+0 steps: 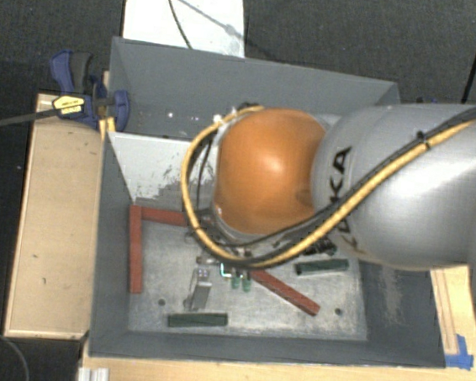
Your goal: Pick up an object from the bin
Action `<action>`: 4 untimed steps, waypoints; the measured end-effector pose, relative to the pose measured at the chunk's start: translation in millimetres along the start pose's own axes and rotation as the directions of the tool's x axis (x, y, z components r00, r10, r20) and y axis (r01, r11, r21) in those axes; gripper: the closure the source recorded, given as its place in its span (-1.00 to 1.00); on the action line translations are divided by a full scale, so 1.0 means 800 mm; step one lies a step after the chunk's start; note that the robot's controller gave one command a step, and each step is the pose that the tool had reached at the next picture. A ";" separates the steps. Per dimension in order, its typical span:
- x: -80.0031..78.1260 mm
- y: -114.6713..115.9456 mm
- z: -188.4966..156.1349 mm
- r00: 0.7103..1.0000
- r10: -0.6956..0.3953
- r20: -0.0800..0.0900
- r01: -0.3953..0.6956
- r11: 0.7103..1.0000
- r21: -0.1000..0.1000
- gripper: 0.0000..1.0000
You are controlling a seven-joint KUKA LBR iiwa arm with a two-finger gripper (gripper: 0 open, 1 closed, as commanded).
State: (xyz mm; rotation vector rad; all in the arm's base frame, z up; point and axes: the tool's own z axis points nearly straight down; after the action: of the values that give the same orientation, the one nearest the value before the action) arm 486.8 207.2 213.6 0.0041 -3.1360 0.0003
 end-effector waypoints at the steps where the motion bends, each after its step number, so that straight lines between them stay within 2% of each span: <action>1: -0.033 -0.020 0.181 0.917 -0.400 0.001 0.400 0.917 0.001 -1.00; 2: 0.008 -0.048 0.127 0.943 -0.331 0.003 0.331 0.943 0.002 -1.00; 3: 0.001 0.000 0.178 0.765 -0.644 0.006 0.644 0.765 0.006 -1.00; 4: 0.002 0.001 0.177 0.770 -0.638 0.006 0.638 0.770 0.003 1.00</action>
Offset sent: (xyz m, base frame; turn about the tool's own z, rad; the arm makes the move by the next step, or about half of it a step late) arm 0.0263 -0.0156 -0.1436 -0.4128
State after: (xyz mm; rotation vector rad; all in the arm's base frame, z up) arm 484.2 207.9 72.1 1.0701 -2.9546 -0.0012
